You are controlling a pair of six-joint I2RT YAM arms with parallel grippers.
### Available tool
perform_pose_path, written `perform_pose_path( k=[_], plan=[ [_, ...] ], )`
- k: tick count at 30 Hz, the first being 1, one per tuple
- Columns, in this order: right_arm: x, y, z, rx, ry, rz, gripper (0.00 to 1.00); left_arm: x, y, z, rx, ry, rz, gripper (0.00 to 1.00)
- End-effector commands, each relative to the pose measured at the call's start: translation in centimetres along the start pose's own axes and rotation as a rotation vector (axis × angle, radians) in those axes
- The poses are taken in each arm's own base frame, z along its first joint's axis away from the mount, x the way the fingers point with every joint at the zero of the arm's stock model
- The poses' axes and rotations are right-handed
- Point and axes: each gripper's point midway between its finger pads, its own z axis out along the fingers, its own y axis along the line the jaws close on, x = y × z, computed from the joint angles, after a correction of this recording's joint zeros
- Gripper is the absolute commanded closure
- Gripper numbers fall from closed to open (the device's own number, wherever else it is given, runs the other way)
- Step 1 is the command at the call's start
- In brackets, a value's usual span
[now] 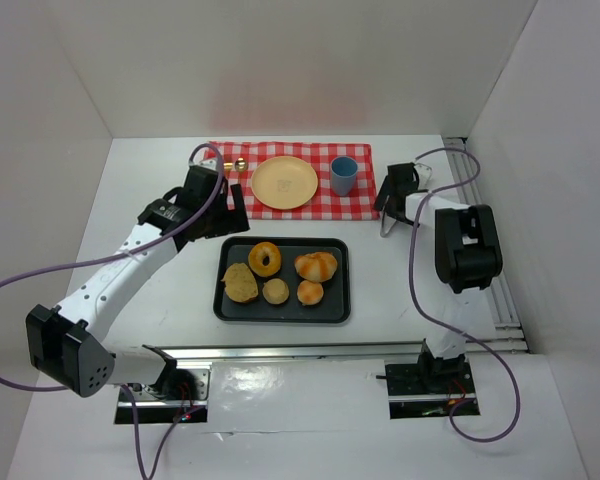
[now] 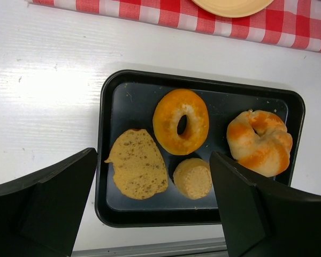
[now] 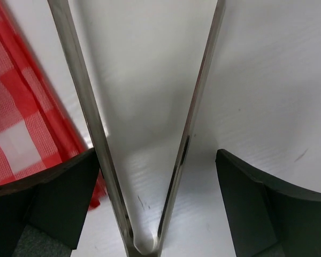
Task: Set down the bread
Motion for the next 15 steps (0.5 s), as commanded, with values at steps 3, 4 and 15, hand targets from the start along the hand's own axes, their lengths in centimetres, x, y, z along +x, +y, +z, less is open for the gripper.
perform_pose_path(
  k=[3, 4, 15],
  plan=[
    [-4.2, 0.1, 1.4, 0.065, -0.14, 0.06, 0.08, -1.0, 0.1, -0.1, 0.014, -0.033, 0.006, 0.0],
    [-4.4, 0.1, 1.8, 0.075, -0.146, 0.06, 0.09, -1.0, 0.1, -0.1, 0.014, -0.033, 0.006, 0.0],
    [-5.7, 0.8, 4.7, 0.106, -0.148, 0.031, 0.08, -0.8, 1.2, 0.3, -0.005, -0.018, -0.003, 0.0]
  ],
)
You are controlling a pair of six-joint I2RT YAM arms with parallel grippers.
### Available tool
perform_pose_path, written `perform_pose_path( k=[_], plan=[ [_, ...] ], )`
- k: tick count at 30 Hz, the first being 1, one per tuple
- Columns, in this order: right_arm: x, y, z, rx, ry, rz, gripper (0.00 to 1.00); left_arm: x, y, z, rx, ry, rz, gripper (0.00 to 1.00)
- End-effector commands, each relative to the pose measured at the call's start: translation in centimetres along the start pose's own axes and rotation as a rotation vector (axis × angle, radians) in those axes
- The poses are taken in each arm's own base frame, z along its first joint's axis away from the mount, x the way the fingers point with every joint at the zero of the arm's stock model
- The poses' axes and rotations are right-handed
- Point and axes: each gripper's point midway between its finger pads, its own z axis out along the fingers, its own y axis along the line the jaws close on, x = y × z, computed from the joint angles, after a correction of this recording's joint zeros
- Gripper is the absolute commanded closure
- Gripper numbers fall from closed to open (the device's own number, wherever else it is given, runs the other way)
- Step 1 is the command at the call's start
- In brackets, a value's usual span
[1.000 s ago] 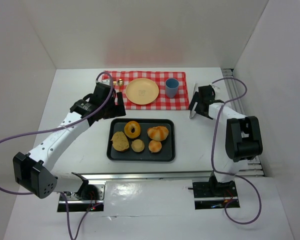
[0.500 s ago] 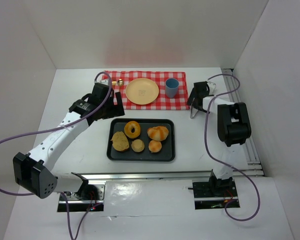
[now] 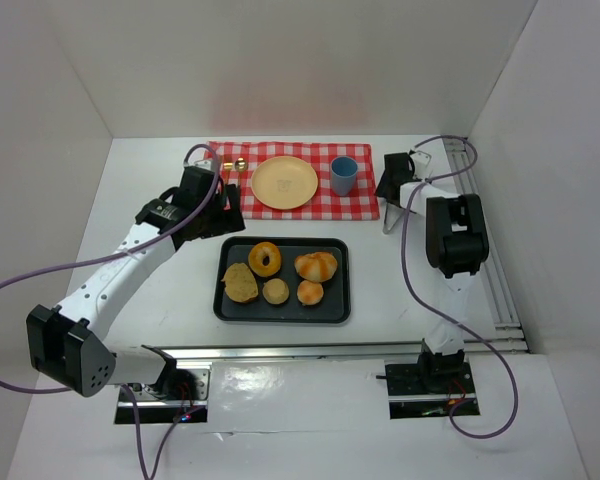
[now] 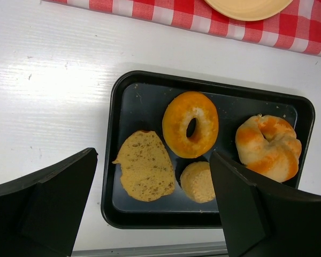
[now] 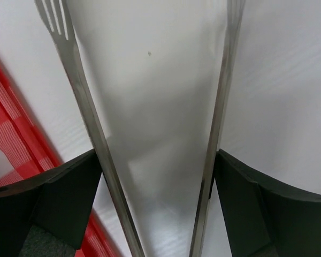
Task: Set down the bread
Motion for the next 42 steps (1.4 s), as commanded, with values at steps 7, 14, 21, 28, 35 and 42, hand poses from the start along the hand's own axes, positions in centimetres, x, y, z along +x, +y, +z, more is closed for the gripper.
perform_pose_path(
  k=[7, 14, 21, 28, 35, 42],
  plan=[
    [-2.9, 0.4, -1.1, -0.018, -0.045, 0.054, 0.54, -0.5, -0.1, 0.1, 0.023, -0.009, 0.016, 0.0],
    [-7.5, 0.4, -9.4, -0.133, -0.092, 0.077, 0.67, -1.4, 0.0, -0.9, 0.037, -0.046, 0.022, 0.0],
    [-3.0, 0.3, -23.1, -0.415, 0.011, 0.0, 0.67, -2.0, 0.3, -1.7, 0.074, -0.052, 0.011, 0.0],
    [5.2, 3.9, -35.5, -0.765, 0.25, -0.269, 0.64, -2.1, 1.5, -1.2, 0.067, -0.027, -0.025, 0.0],
    [10.7, 5.7, -43.7, -0.95, 0.432, -0.491, 0.62, -2.7, 2.8, -1.5, 0.049, -0.045, -0.06, 0.0],
    [16.0, 5.6, -47.2, -0.935, 0.503, -0.683, 0.54, -2.6, 2.9, -1.9, 0.065, -0.047, -0.066, 0.0]
  ],
)
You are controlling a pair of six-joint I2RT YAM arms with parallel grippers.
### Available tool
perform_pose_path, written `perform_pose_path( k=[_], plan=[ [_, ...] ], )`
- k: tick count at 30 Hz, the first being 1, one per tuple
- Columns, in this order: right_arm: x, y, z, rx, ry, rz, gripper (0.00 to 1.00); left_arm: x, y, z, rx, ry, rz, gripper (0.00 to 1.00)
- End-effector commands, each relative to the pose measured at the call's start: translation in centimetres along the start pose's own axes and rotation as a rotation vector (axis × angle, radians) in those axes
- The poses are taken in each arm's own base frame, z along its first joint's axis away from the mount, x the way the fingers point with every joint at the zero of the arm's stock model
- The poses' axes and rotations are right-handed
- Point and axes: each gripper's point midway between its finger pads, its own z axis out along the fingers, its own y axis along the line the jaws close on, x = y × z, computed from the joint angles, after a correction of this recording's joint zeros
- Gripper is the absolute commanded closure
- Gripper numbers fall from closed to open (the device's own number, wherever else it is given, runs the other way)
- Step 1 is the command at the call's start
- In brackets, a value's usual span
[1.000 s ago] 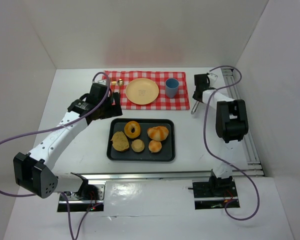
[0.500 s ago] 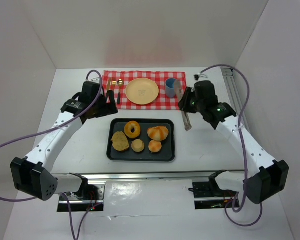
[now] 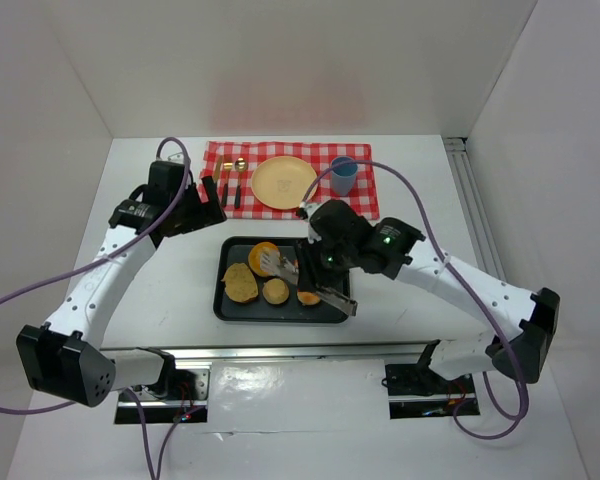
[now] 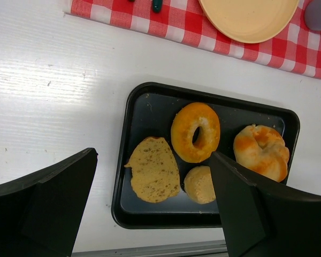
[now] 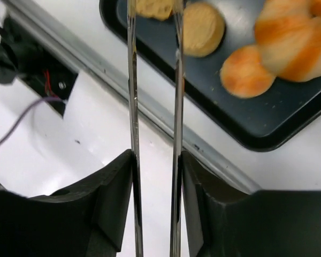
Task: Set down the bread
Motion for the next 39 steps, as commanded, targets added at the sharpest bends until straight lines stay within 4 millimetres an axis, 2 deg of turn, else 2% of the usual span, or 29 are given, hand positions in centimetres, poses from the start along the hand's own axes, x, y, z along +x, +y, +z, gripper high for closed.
perform_pose_path(
  k=[1, 4, 7, 11, 19, 31, 33, 34, 37, 38, 39],
  plan=[
    [1.7, 0.6, -0.1, 0.05, 0.072, -0.016, 0.53, -0.1, -0.2, -0.7, 0.029, -0.012, 0.013, 0.0],
    [2.1, -0.6, 0.7, 0.122, 0.085, -0.024, 0.45, 0.1, -0.1, -0.8, 0.029, -0.012, 0.013, 0.0],
    [2.6, -1.4, 1.7, 0.178, 0.123, -0.032, 0.42, 0.1, 0.3, -0.8, 0.018, -0.007, 0.007, 0.0],
    [2.4, -1.4, 2.2, 0.184, 0.141, -0.067, 0.36, -0.1, 0.4, -1.1, 0.014, -0.019, 0.007, 0.0],
    [2.4, -1.5, 4.1, 0.196, 0.187, -0.129, 0.34, -0.2, 0.5, -1.1, 0.011, -0.033, -0.003, 0.0],
    [2.2, -1.5, 7.7, 0.194, 0.249, -0.196, 0.3, 0.5, 1.7, -0.4, -0.012, -0.013, -0.013, 0.0],
    [2.0, -1.5, 7.9, 0.194, 0.253, -0.205, 0.34, 0.3, 1.6, -0.3, -0.007, -0.022, -0.014, 0.01],
    [1.8, -1.3, 8.1, 0.193, 0.25, -0.205, 0.4, 0.4, 1.5, -0.3, 0.001, -0.018, -0.013, 0.01],
    [1.1, -1.5, 7.3, 0.222, 0.241, -0.222, 0.5, 0.2, 1.7, -0.3, -0.005, -0.021, -0.02, 0.01],
    [0.2, -1.2, 6.8, 0.226, 0.217, -0.224, 0.55, 0.2, 1.7, -0.3, -0.005, -0.021, -0.02, 0.01],
    [-0.1, -1.5, 5.8, 0.25, 0.209, -0.228, 0.55, 0.2, 1.8, -0.3, -0.005, -0.021, -0.011, 0.01]
  ],
)
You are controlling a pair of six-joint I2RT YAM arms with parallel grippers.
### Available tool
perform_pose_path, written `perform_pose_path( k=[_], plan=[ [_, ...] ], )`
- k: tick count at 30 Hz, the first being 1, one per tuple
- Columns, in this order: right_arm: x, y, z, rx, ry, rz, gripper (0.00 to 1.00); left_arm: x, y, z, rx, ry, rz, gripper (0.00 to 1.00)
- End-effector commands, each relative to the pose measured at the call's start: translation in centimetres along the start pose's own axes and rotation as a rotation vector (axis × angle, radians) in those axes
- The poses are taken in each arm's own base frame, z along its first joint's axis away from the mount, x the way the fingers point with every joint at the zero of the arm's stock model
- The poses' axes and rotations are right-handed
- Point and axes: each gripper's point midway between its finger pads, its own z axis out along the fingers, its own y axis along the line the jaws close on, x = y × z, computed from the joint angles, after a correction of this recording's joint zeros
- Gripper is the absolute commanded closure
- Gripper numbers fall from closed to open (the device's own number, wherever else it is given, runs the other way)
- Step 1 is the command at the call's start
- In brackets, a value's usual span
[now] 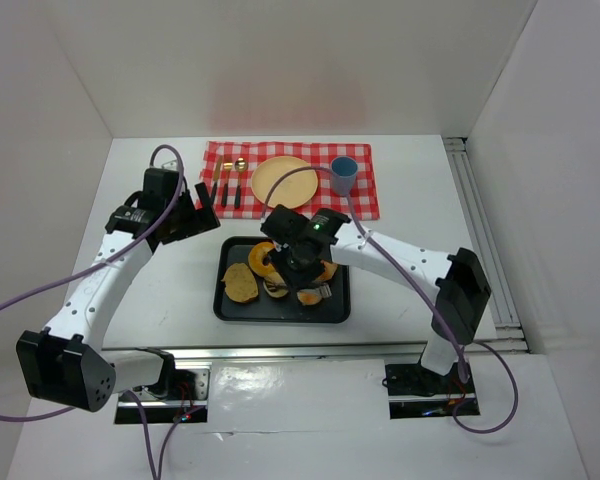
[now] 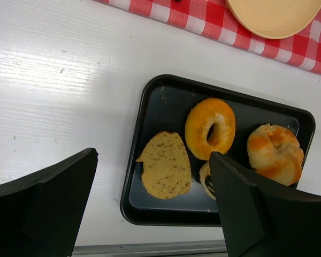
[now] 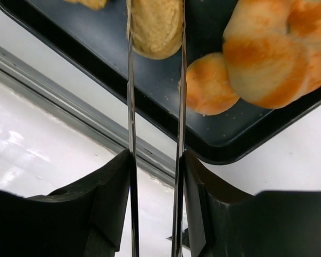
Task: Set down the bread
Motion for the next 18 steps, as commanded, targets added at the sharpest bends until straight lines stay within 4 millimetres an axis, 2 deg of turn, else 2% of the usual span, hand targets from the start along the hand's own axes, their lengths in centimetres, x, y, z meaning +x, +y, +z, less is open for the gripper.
perform_pose_path(
  k=[1, 2, 3, 5, 6, 7, 8, 10, 11, 12, 14, 15, 16, 18],
  plan=[
    [-2.1, -0.3, -3.6, 0.04, -0.084, -0.023, 0.55, -0.9, -0.3, -0.6, 0.028, -0.043, 0.02, 0.01],
    [-2.3, -0.5, -4.0, 0.05, -0.091, -0.022, 0.55, -0.8, -0.2, -0.4, 0.024, -0.035, 0.021, 0.01],
    [-3.0, -0.9, -5.4, 0.074, -0.124, -0.019, 0.55, -0.8, -0.2, -0.4, 0.024, -0.034, 0.021, 0.01],
    [-4.2, -2.3, -6.3, 0.11, -0.16, -0.01, 0.55, -0.9, 0.1, -0.1, 0.014, -0.029, 0.014, 0.01],
    [-5.4, -2.9, -7.0, 0.129, -0.202, 0.009, 0.55, -0.8, 0.1, -0.1, 0.014, -0.029, 0.014, 0.01],
    [-6.4, -4.5, -7.0, 0.156, -0.221, 0.036, 0.55, -0.8, 0.1, -0.1, 0.014, -0.029, 0.014, 0.01],
    [-7.3, -5.3, -7.4, 0.161, -0.249, 0.046, 0.55, -0.8, -0.1, -0.1, 0.022, -0.025, 0.005, 0.01],
    [-10.6, -7.2, -7.0, 0.193, -0.328, 0.103, 0.55, -0.8, -0.1, -0.1, 0.022, -0.025, 0.005, 0.01],
    [-11.8, -9.0, -6.9, 0.21, -0.355, 0.133, 0.55, -0.8, -0.1, -0.1, 0.022, -0.025, 0.005, 0.01],
    [-13.9, -9.5, -6.4, 0.21, -0.403, 0.143, 0.55, -0.8, -0.1, -0.1, 0.022, -0.025, 0.005, 0.01],
    [-16.3, -11.1, -6.0, 0.222, -0.45, 0.167, 0.55, -0.9, -0.1, -0.4, 0.026, -0.033, 0.005, 0.01],
    [-17.7, -12.5, -5.1, 0.239, -0.462, 0.186, 0.55, -0.9, -0.1, -0.4, 0.026, -0.033, 0.005, 0.01],
    [-19.1, -13.0, -4.8, 0.232, -0.491, 0.182, 0.55, -0.7, 0.0, -0.4, 0.021, -0.023, 0.005, 0.01],
    [-20.9, -15.1, -3.8, 0.244, -0.513, 0.199, 0.54, -0.5, 0.3, -0.4, 0.007, -0.017, 0.006, 0.01]
  ],
)
